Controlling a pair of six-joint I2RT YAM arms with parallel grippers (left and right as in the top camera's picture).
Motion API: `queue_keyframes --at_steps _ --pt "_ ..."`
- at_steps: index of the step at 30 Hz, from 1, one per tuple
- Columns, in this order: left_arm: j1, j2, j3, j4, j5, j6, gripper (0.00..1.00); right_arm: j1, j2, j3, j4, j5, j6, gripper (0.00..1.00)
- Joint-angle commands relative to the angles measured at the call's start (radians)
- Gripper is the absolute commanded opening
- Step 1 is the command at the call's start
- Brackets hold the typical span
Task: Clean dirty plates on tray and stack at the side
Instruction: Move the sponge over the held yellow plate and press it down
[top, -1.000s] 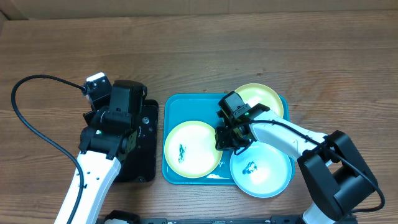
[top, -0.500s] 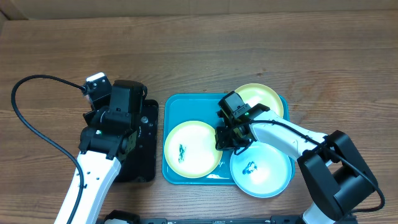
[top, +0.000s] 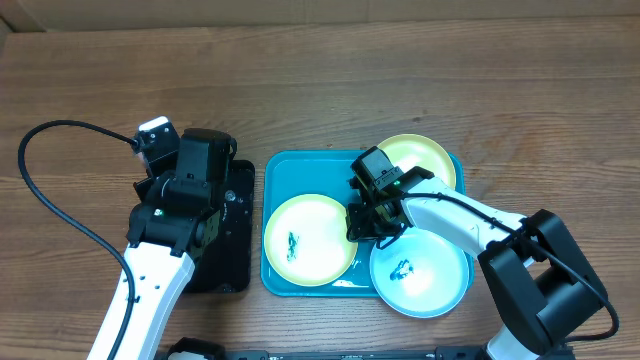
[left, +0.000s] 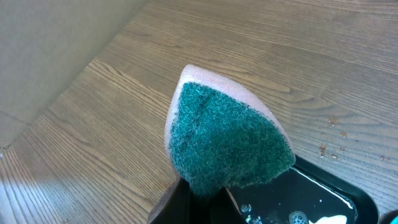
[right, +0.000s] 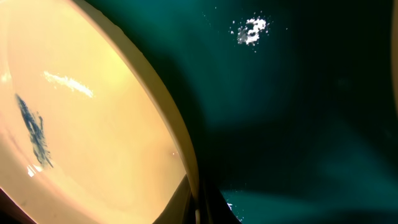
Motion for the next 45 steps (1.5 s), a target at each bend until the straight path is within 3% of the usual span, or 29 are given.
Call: queue_keyframes --at_steps 1,18,22,26,31,38,45 --pt "-0.006 -0.018 0.022 0.007 -0.032 0.005 0.04 0.000 0.011 -0.007 0.005 0.010 -0.007 0.04" --pt "-0.006 -0.018 0.022 0.006 -0.013 0.012 0.04 0.000 0.011 -0.007 0.005 0.010 -0.007 0.04" --pt "-0.002 -0.008 0.022 -0.050 0.209 -0.010 0.04 0.000 0.011 -0.007 0.005 0.010 -0.007 0.04" --pt "0.017 0.037 0.019 -0.174 0.420 -0.162 0.04 0.000 0.011 -0.007 0.005 0.010 -0.007 0.04" --pt "0.048 0.138 0.017 -0.232 0.506 -0.180 0.04 0.000 0.011 -0.007 0.005 0.010 -0.007 0.04" --pt "0.080 0.263 0.017 -0.212 0.698 -0.106 0.04 0.000 0.011 -0.007 -0.002 0.010 -0.012 0.04" --pt "0.026 0.250 0.027 -0.143 0.851 0.035 0.04 0.000 0.011 -0.007 0.004 0.011 -0.022 0.04"
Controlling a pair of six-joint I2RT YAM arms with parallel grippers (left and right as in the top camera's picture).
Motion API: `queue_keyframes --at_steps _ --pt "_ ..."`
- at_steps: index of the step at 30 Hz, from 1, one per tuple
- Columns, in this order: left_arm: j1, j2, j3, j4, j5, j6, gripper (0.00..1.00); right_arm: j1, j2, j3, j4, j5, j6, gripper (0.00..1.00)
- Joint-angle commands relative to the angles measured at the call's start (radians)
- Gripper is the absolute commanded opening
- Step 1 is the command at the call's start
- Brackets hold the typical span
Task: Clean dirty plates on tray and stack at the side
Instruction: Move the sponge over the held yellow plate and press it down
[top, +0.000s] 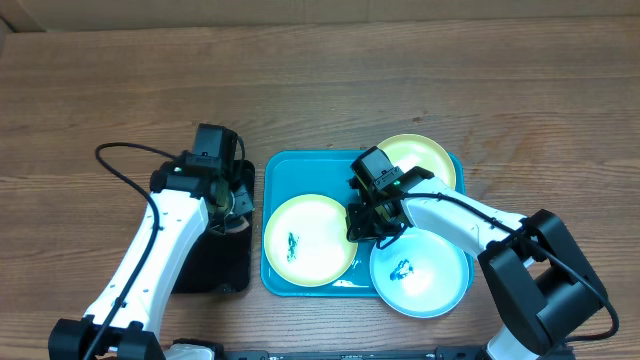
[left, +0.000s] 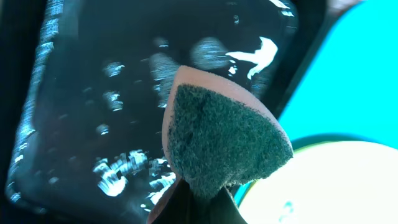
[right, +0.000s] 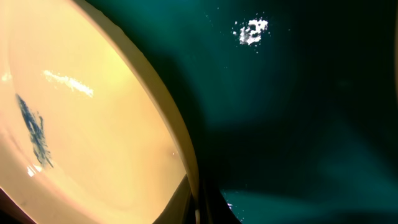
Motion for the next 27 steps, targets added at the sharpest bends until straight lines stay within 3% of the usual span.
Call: queue_keyframes --at_steps 1,5,12,18,23,27 --pt "-0.052 -0.018 0.026 0.024 0.175 0.113 0.04 0.000 0.011 -0.007 0.008 0.010 -0.013 0.04" --pt "-0.152 0.010 0.026 0.046 0.269 0.149 0.04 0.000 0.011 -0.007 0.020 0.010 -0.013 0.04" --pt "-0.303 0.159 0.026 0.092 0.249 0.129 0.04 0.000 0.011 -0.007 0.020 0.010 -0.014 0.04" --pt "-0.309 0.294 0.026 0.069 0.207 0.117 0.04 0.000 0.011 -0.007 0.018 0.009 -0.014 0.04" --pt "-0.309 0.363 0.026 0.057 0.121 0.026 0.04 0.000 0.011 -0.007 0.016 0.003 -0.014 0.04" --pt "-0.311 0.400 0.026 0.101 0.233 0.020 0.04 0.000 0.011 -0.007 0.016 -0.018 -0.018 0.04"
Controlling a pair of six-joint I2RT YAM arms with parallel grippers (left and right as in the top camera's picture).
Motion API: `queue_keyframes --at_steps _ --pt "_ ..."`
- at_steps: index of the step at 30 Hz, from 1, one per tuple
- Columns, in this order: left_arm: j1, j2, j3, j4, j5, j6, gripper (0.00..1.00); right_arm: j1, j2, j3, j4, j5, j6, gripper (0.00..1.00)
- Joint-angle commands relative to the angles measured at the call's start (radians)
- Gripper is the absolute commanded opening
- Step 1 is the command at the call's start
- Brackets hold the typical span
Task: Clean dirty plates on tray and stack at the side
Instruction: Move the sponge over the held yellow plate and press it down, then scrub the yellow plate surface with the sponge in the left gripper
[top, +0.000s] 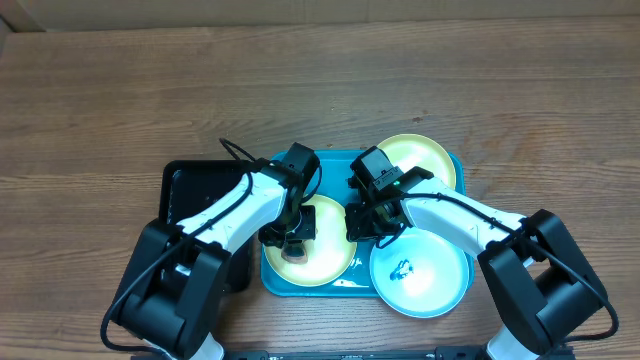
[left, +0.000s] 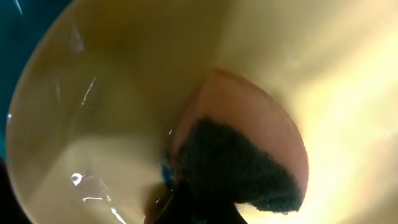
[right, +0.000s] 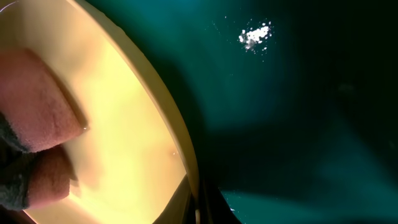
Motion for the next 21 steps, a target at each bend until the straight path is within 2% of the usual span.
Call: queue_keyframes --at_steps 1,4,6,11,13,17,21 --pt "-0.004 0.065 0.005 0.062 0.103 -0.017 0.04 0.000 0.011 -0.007 0.003 -0.019 -0.010 0.04" --pt "-0.024 0.086 0.005 0.154 0.290 0.011 0.04 0.000 0.011 -0.007 0.002 -0.019 -0.010 0.04" --pt "-0.043 0.094 0.005 0.204 0.358 0.011 0.04 0.000 0.011 -0.007 0.001 -0.020 -0.010 0.04" --pt "-0.071 0.096 0.005 0.262 0.433 0.011 0.04 0.000 0.011 -0.007 -0.005 -0.019 -0.010 0.04" --pt "-0.069 0.096 0.005 0.241 0.391 -0.005 0.04 0.000 0.011 -0.007 -0.005 -0.020 -0.010 0.04" --pt "-0.038 0.096 0.005 0.103 0.170 -0.064 0.04 0.000 0.011 -0.007 -0.014 -0.020 -0.010 0.04" --pt "0.023 0.095 0.006 -0.035 0.017 -0.066 0.04 0.000 0.011 -0.007 -0.021 -0.020 -0.010 0.04"
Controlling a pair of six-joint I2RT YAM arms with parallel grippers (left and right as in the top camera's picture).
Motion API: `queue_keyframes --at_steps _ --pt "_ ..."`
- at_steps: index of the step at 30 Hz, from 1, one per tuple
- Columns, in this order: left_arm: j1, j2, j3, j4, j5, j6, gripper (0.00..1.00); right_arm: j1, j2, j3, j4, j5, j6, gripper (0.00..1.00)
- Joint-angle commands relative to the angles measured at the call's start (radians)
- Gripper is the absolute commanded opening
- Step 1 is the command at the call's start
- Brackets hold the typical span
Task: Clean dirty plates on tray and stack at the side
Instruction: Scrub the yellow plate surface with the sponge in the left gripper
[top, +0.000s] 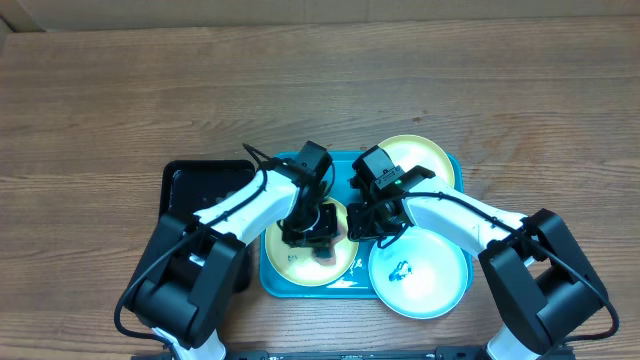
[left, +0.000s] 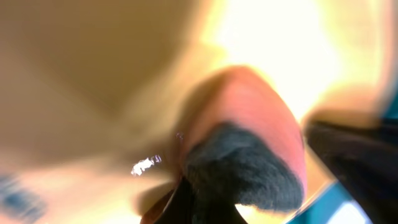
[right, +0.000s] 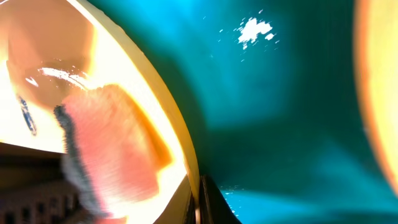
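Observation:
A teal tray (top: 275, 168) holds three plates. On the front-left yellow plate (top: 290, 262), my left gripper (top: 318, 222) is shut on a pink sponge with a dark green scouring face (left: 249, 124) and presses it on the plate's right part. A faint blue mark (top: 292, 258) shows on the plate left of the sponge. My right gripper (top: 362, 222) is shut on this plate's right rim (right: 177, 134), with the sponge (right: 118, 143) close beside it. The light blue plate (top: 425, 285) carries a blue stain (top: 400, 267). A yellow-green plate (top: 425, 160) lies behind.
A black basin (top: 185, 185) holding water stands left of the tray, on the wooden table (top: 320, 90). Both arms crowd the middle of the tray. White droplets (right: 254, 29) lie on the tray floor (right: 292, 112).
The sponge in my left gripper has moved from the plate's middle-left to its right side, close to my right gripper. A blue mark on the plate shows again. The right gripper has not moved.
My left gripper first held the sponge beside the black basin, then over the basin's water near the tray. Then the sponge was pressed on the yellow plate over its stain, and now it is at the plate's right. My right gripper stayed shut on the rim throughout.

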Motion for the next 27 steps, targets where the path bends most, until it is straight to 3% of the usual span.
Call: queue_keyframes --at_steps 1,7,19,21,24,27 --pt "0.065 0.036 -0.026 -0.089 -0.246 -0.031 0.04 0.006 0.011 -0.006 -0.005 -0.012 -0.007 0.04" --pt "0.124 0.036 -0.026 -0.137 -0.387 -0.051 0.04 0.006 0.011 -0.006 -0.005 -0.012 -0.007 0.04" --pt "0.122 0.036 -0.026 -0.142 -0.750 -0.275 0.04 0.006 0.011 -0.006 -0.006 -0.027 -0.007 0.04" --pt "0.122 0.036 -0.023 -0.132 -0.721 -0.253 0.04 0.006 0.011 -0.006 -0.009 -0.027 -0.007 0.04" --pt "0.118 0.036 -0.012 -0.071 -0.515 -0.023 0.04 0.006 0.011 -0.006 -0.012 -0.027 -0.007 0.04" --pt "0.100 0.036 0.011 -0.055 -0.311 0.130 0.04 0.006 0.011 -0.006 -0.014 -0.027 -0.007 0.04"
